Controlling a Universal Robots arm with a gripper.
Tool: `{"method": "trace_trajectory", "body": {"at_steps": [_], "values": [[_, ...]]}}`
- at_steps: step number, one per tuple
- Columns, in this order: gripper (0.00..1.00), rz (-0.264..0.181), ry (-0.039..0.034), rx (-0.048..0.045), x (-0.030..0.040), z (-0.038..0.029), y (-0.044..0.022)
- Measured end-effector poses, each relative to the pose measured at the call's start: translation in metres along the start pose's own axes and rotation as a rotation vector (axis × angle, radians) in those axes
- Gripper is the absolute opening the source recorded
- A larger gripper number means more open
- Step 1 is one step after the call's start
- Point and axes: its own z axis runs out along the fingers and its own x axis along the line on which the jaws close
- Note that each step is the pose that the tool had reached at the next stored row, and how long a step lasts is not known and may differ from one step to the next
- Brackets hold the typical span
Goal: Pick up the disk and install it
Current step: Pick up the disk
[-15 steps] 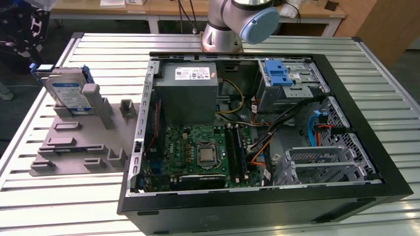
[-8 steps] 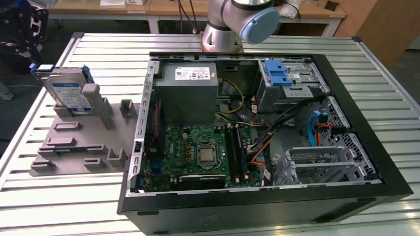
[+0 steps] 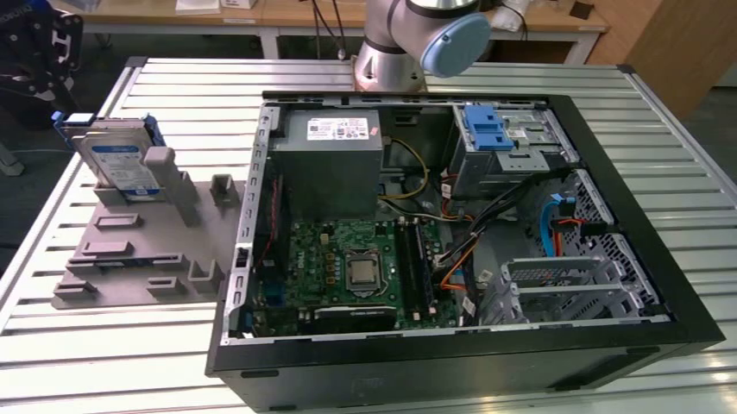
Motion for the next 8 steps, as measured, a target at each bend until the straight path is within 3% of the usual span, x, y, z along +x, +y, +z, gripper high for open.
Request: {"method": "trace_trajectory", "body": {"at_steps": [8], "values": [[0.11,-0.061,0.001,0.0021,0.0,0.0,0.0]]}}
